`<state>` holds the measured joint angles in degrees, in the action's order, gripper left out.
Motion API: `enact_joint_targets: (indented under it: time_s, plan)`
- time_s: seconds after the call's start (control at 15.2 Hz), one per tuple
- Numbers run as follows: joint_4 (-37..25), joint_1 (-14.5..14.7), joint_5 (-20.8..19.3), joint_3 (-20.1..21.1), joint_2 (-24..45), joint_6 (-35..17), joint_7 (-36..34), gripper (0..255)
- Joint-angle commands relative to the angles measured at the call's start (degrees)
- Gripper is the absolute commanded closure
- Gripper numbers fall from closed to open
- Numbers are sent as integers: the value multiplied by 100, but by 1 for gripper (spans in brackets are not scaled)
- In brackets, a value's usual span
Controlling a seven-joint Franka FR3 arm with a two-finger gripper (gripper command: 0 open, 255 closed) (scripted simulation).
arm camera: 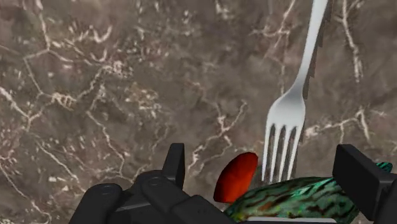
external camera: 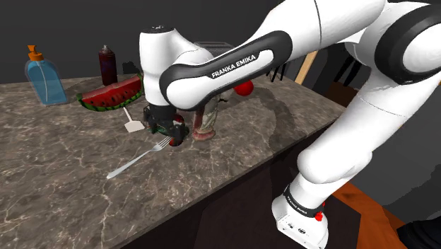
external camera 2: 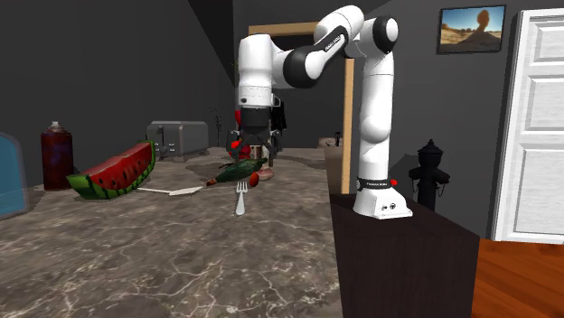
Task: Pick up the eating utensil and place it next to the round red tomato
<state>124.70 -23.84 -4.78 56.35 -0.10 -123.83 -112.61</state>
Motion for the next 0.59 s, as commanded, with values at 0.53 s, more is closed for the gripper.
enact_joint_targets:
  time_s: [0.53]
  plan:
    - [-510,525,-1615,-392,1630,-304,-1896,0]
